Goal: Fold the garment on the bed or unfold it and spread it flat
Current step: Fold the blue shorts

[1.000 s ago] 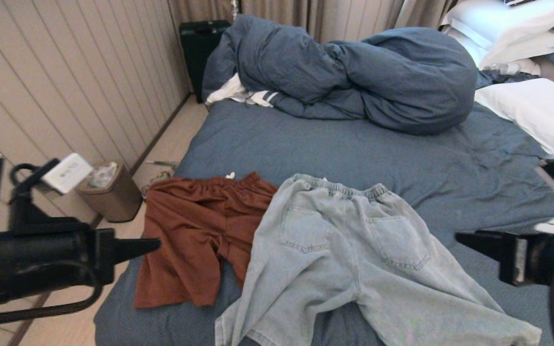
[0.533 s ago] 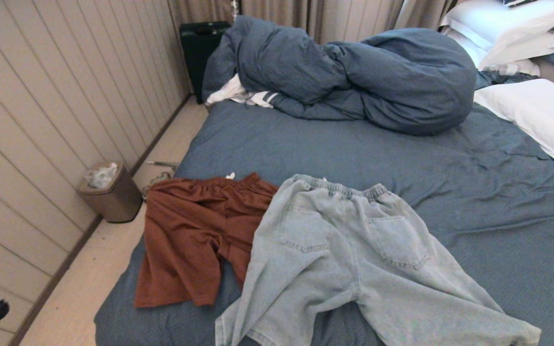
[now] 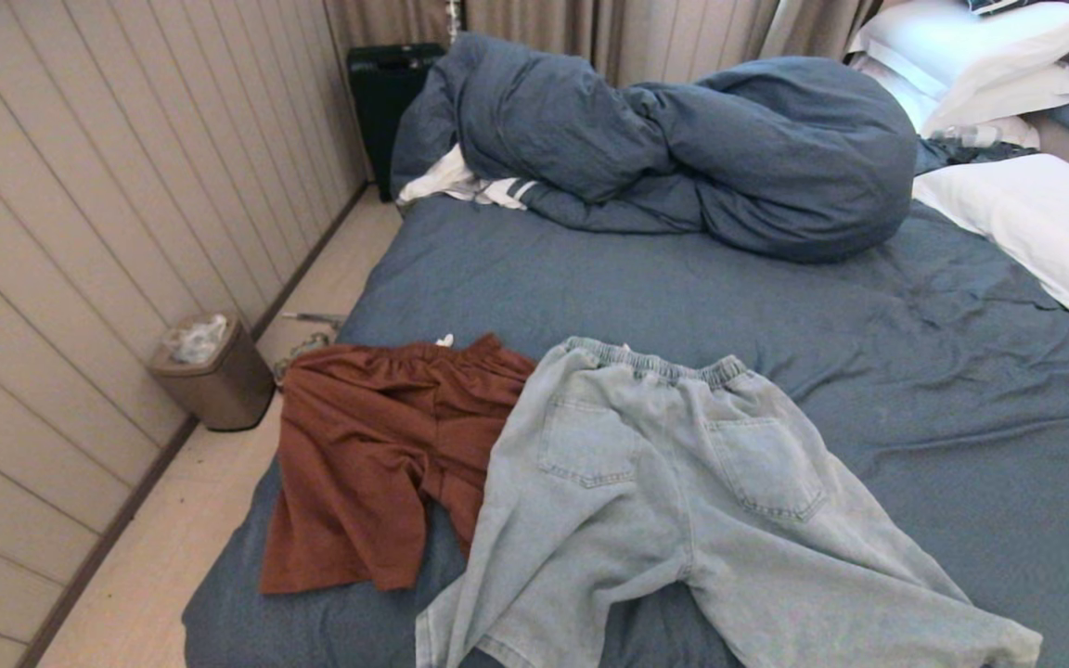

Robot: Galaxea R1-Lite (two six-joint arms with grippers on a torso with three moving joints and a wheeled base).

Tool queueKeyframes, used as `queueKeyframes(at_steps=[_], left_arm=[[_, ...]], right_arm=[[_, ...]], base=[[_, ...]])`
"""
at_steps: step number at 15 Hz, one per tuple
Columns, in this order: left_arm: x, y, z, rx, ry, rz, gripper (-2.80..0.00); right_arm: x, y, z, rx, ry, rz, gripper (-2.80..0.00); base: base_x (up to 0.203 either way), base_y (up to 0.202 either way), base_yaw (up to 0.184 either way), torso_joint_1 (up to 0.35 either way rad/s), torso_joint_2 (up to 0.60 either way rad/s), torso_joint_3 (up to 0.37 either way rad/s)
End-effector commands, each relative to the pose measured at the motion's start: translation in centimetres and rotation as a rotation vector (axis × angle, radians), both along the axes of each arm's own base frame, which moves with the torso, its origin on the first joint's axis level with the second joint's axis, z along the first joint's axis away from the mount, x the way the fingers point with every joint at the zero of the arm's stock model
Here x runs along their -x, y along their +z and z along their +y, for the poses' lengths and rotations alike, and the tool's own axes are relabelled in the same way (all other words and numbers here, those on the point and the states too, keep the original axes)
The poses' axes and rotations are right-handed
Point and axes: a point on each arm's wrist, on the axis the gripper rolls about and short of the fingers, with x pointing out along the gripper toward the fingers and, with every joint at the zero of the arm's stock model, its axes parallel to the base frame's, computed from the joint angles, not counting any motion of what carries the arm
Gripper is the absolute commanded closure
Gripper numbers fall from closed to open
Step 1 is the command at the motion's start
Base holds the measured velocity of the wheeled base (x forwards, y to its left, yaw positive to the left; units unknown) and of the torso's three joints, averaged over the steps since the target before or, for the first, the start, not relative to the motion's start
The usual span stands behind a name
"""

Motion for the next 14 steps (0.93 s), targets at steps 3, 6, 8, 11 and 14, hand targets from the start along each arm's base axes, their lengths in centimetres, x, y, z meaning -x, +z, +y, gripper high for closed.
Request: queueKeyframes(at_steps=[3,6,8,11,14], left_arm=[[-0.6,-1.5,0.1,-0.048,0.114,-0.074,0.0],[-0.8,-2.5,0.2,-0.118,0.159,-0.068,0.0],[-0.2,-3.8,0.0,-0.17,0.193,-0.093,0.0],[0.4,-5.6,-0.2,-0.162,0.138,-0.205,0.0],[0.6,-6.5,-0.4,-0.157,0.041,-0.285,0.0]], right_arm=[[-1.2,-2.5,0.0,-0.019,-0.042,-0.145,0.0],[-1.7,-4.1,0.0,0.061,-0.011,-0.114,0.0],[-1.8,-4.1,0.0,0.101,0.023,-0.129,0.0],[-1.2,-4.3,0.1,0.138,0.081,-0.227,0.0],[0.0,-4.8,0.3,0.188,0.208,-0.341,0.0]], base=[[0.0,0.0,0.0,0.0,0.0,0.0],[0.0,0.0,0.0,0.0,0.0,0.0],[0.0,0.0,0.0,0.0,0.0,0.0],[0.0,0.0,0.0,0.0,0.0,0.0],[0.0,0.0,0.0,0.0,0.0,0.0]])
